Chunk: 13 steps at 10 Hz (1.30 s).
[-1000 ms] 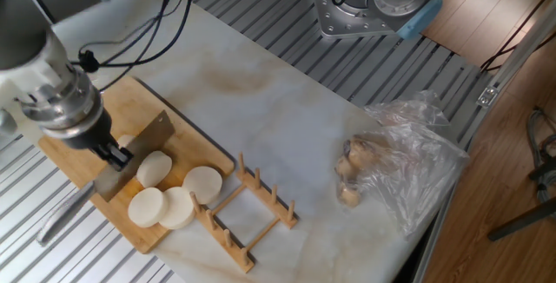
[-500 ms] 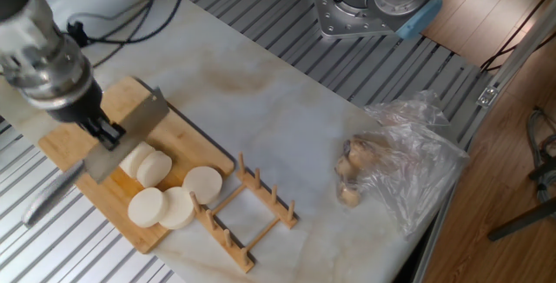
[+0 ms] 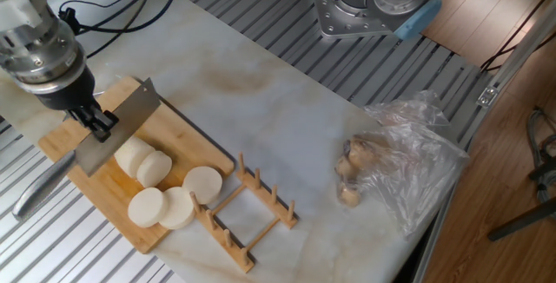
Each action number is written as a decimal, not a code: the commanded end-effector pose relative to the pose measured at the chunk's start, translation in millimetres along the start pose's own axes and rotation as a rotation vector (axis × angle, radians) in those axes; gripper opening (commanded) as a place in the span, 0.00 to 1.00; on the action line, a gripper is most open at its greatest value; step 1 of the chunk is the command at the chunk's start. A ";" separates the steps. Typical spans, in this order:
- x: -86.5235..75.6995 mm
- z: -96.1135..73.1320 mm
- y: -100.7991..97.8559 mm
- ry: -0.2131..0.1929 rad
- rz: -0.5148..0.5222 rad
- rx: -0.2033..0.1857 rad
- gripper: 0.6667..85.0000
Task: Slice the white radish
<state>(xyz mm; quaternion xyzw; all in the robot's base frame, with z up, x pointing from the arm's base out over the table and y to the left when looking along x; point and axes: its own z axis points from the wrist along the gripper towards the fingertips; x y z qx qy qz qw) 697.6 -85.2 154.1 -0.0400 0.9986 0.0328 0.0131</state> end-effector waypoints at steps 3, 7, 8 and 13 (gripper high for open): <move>-0.1 22.0 0.3 -0.008 -0.030 -0.041 0.01; 0.2 26.9 0.3 -0.006 -0.028 -0.037 0.01; 0.1 27.9 0.2 -0.006 -0.028 -0.037 0.01; -0.8 27.2 1.5 -0.012 -0.025 -0.044 0.01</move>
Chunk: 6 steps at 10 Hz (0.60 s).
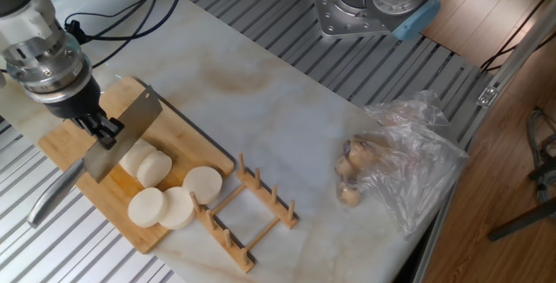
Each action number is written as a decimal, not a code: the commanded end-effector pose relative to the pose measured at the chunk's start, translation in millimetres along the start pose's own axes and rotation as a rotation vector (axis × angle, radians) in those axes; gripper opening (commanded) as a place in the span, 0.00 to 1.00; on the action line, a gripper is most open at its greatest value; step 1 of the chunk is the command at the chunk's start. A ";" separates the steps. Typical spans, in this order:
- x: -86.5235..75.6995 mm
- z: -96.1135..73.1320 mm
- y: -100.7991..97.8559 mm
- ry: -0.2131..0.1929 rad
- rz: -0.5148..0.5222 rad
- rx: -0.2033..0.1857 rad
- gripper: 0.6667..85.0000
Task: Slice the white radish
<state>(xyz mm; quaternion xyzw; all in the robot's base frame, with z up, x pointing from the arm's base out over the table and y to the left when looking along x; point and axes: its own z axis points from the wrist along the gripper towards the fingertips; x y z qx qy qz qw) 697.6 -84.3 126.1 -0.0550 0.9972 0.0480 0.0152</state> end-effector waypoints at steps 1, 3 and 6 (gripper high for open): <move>-3.2 1.9 2.9 -0.012 0.004 -0.017 0.01; -4.7 4.5 2.8 -0.021 0.001 -0.022 0.01; -5.7 6.0 2.5 -0.027 -0.002 -0.025 0.01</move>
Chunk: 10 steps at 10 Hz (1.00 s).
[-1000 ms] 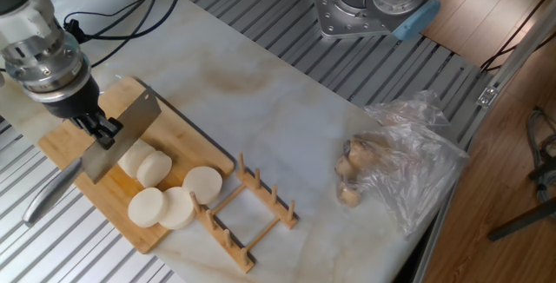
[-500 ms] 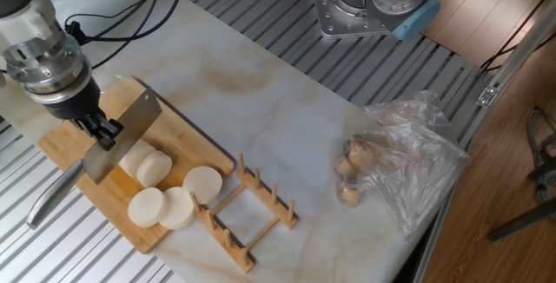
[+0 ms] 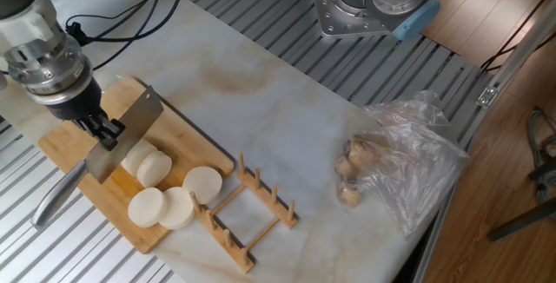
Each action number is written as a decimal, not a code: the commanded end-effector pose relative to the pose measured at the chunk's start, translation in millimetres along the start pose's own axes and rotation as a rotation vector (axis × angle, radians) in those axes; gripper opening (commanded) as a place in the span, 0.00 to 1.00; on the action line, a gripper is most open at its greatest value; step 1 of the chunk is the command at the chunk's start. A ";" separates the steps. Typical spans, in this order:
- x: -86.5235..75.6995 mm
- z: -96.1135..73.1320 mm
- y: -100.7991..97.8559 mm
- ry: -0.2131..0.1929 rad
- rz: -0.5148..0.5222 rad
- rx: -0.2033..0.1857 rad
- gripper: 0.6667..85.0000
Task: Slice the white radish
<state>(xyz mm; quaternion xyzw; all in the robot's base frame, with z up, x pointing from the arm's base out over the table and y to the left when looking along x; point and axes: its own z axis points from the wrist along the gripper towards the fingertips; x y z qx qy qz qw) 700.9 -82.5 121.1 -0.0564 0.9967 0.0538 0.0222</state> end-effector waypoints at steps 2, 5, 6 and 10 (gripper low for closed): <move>-2.6 3.3 0.0 -0.016 0.003 -0.012 0.01; -3.9 10.7 -2.8 -0.024 0.011 -0.005 0.01; -3.6 10.6 -1.8 -0.023 0.016 -0.005 0.01; -5.2 6.5 -0.5 -0.022 0.043 0.033 0.01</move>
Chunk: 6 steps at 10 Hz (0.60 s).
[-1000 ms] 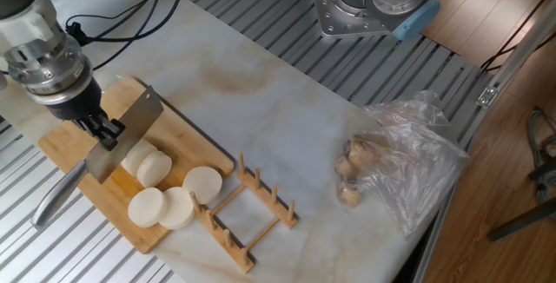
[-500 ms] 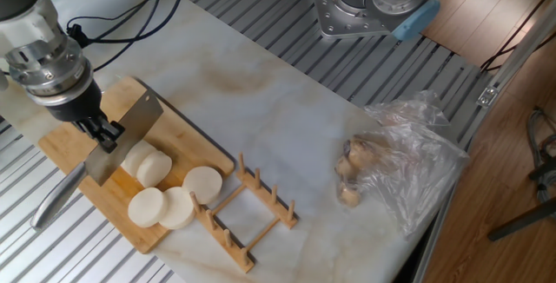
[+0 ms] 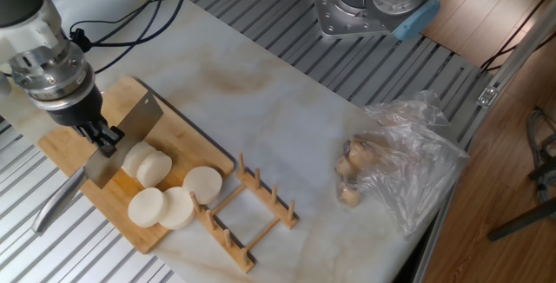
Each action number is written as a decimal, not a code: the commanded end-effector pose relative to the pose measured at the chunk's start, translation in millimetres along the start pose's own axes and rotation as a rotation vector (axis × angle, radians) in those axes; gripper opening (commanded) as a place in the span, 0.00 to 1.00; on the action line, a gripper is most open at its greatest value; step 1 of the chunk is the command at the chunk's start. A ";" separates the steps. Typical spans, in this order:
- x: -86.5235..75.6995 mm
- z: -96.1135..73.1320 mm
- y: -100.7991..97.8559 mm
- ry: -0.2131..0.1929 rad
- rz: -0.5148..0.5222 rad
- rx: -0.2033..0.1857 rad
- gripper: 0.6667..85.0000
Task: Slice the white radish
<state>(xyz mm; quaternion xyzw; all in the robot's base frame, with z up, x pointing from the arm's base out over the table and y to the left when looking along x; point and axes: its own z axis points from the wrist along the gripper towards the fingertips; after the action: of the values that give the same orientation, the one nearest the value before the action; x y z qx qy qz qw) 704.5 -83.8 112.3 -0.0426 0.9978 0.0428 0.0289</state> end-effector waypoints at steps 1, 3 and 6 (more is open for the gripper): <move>-4.1 1.5 8.2 -0.027 0.028 0.017 0.01; -5.1 8.3 16.6 -0.056 0.038 0.045 0.01; -1.8 6.3 14.7 -0.043 0.033 0.029 0.01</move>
<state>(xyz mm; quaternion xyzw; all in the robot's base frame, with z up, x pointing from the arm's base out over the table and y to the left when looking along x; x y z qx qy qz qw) 705.7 -72.3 106.9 -0.0294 0.9982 0.0240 0.0468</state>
